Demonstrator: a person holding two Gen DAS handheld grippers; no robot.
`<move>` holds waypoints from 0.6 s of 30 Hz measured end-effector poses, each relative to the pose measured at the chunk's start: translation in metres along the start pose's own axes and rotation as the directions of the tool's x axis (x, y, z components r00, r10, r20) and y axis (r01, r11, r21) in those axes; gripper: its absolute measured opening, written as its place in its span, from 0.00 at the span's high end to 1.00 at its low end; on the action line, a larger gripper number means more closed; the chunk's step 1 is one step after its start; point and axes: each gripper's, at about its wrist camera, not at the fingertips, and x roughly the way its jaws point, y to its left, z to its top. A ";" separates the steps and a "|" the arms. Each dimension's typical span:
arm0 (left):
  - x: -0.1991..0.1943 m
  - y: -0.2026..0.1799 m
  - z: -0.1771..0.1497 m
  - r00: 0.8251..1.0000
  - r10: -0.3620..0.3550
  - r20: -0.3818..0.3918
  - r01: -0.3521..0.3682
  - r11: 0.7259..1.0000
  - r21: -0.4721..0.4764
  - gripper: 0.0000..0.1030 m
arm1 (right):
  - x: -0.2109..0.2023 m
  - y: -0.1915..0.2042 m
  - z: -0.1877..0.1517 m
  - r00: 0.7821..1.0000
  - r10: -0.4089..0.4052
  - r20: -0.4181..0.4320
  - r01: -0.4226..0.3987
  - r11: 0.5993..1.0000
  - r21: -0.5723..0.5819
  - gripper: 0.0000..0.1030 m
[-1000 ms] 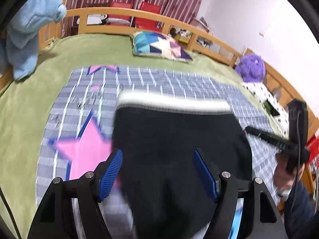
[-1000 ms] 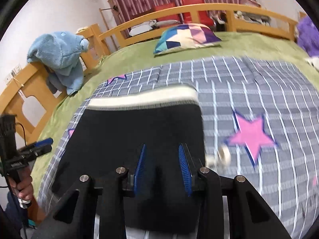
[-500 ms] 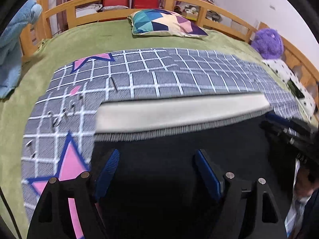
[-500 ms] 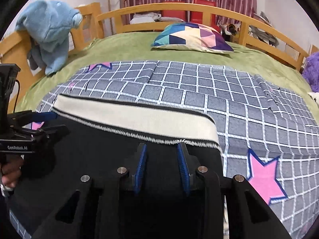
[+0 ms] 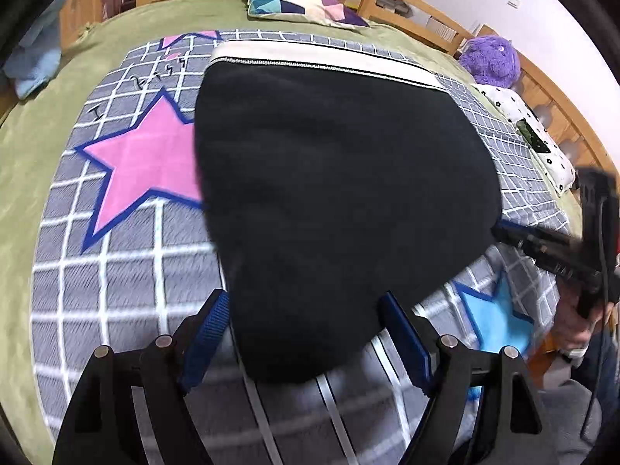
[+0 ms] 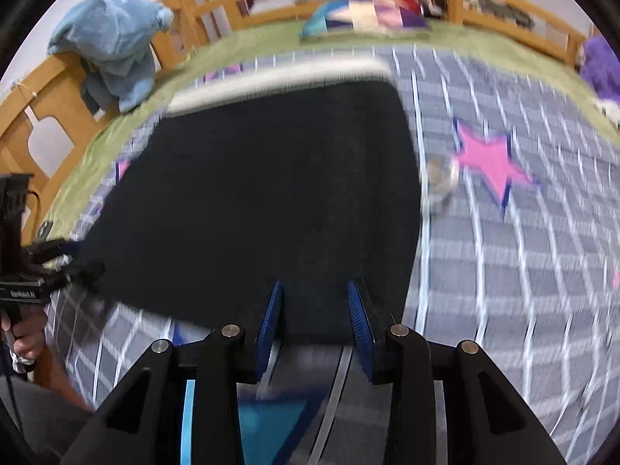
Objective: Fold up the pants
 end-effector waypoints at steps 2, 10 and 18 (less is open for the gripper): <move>-0.020 -0.001 0.002 1.000 0.001 0.023 0.000 1.000 -0.024 0.25 | -0.011 0.003 -0.012 1.000 -0.011 -0.014 0.011 1.000 0.021 0.66; -0.140 -0.057 0.026 0.969 0.076 0.237 -0.068 0.997 -0.042 0.23 | -0.133 0.047 0.011 0.979 -0.051 0.196 0.038 0.997 0.067 0.41; -0.153 -0.083 -0.005 0.960 0.105 0.259 -0.103 0.994 -0.018 0.21 | -0.178 0.098 -0.008 0.961 -0.181 0.208 0.167 0.982 0.084 0.25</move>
